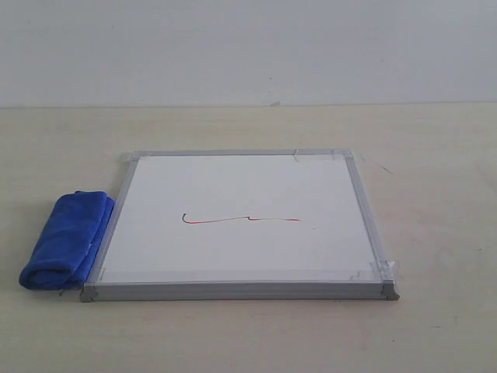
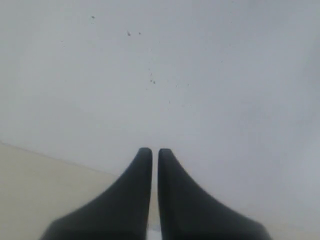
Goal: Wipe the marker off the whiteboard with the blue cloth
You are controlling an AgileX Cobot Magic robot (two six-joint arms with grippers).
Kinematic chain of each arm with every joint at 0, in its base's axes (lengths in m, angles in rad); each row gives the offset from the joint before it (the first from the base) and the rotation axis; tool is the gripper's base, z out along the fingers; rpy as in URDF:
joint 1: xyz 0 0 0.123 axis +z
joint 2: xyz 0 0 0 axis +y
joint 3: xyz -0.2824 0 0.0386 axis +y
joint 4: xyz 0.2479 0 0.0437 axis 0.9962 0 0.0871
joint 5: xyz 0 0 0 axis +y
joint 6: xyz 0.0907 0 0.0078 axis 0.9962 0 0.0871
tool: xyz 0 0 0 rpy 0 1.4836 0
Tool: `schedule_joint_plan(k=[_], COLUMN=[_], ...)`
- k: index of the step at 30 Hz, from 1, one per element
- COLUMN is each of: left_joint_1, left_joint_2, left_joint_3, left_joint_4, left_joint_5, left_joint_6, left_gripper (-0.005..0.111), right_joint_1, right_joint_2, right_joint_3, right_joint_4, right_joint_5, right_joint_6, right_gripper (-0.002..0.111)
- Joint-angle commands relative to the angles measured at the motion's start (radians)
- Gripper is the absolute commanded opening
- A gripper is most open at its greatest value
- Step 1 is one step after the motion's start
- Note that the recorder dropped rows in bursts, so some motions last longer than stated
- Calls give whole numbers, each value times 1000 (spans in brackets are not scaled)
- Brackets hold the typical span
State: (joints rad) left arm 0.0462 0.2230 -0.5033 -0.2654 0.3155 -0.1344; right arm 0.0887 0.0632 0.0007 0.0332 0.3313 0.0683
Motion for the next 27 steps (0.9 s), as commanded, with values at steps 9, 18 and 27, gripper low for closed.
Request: schedule_joint_plan(k=[9, 18, 27], left_joint_1=[1, 1, 1], left_joint_2=[642, 955, 1409], left_joint_3=[-329, -327, -327], left_joint_4=[-568, -437, -418], left_joint_5=[331, 346, 222], left_joint_6=[962, 793, 618], left_gripper=[4, 13, 83], right_joint_1=[2, 2, 2], right_joint_2=[-1, -1, -1], right_joint_3=[-1, -1, -1], right_joint_4=[-4, -4, -4], right_joint_5=[-9, -11, -11], right_joint_6=[1, 1, 1], right_gripper=[1, 1, 1])
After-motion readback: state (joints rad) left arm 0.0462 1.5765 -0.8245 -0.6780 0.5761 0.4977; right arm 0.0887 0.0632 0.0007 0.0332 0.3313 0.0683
